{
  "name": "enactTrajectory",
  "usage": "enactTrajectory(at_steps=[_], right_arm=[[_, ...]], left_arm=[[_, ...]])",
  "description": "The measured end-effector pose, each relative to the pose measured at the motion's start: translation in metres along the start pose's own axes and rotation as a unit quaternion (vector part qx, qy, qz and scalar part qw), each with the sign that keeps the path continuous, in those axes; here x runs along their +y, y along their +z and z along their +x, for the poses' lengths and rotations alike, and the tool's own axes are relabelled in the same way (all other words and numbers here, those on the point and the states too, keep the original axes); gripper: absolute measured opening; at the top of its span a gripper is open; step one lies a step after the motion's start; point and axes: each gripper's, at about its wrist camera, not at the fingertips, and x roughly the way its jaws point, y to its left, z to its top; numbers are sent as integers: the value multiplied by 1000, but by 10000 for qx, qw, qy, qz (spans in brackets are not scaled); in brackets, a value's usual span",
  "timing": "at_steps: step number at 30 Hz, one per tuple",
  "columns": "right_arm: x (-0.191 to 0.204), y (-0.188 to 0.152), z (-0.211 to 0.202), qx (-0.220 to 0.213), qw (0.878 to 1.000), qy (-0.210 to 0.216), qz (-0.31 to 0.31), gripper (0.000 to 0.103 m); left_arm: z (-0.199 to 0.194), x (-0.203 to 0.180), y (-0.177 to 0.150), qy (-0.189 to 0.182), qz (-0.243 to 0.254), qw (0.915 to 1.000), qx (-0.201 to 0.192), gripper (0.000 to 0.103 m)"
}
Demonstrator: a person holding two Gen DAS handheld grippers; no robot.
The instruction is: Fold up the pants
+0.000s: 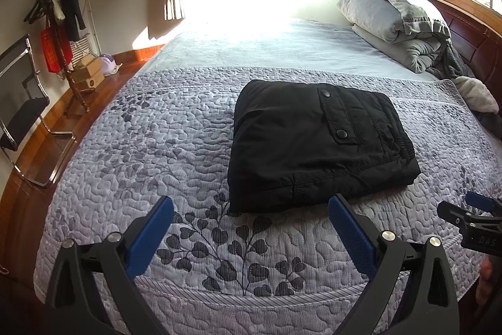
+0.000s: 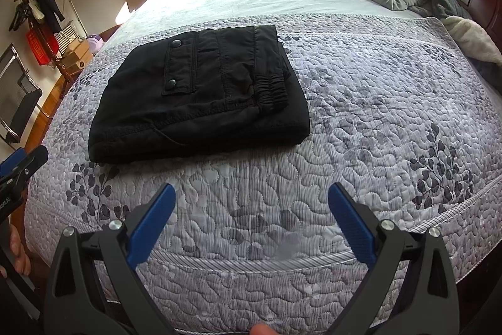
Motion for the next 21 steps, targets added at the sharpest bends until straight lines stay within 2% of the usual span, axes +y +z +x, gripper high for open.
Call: enactTrajectory(at_steps=[21], right_arm=[[0,1,1,3,10000,4,-5,97]], left_arm=[[-1,-1,2,1,46,10000,-22,99]])
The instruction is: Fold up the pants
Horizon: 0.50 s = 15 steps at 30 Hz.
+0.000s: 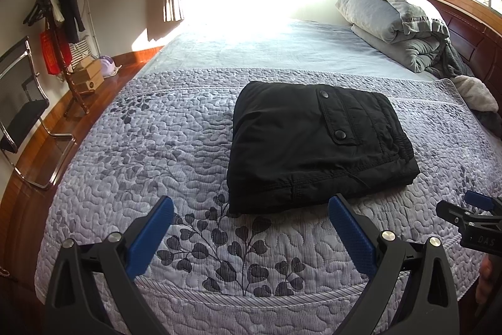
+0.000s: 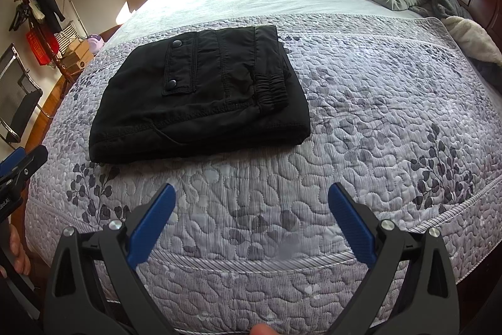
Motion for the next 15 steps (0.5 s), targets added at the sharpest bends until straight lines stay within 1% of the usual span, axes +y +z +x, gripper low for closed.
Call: enactTrajectory(at_steps=[15], right_arm=[[2,2,-1,-1,10000,10,-48,97]], left_arm=[[-1,0,2,-5,2,10000,-12,99]])
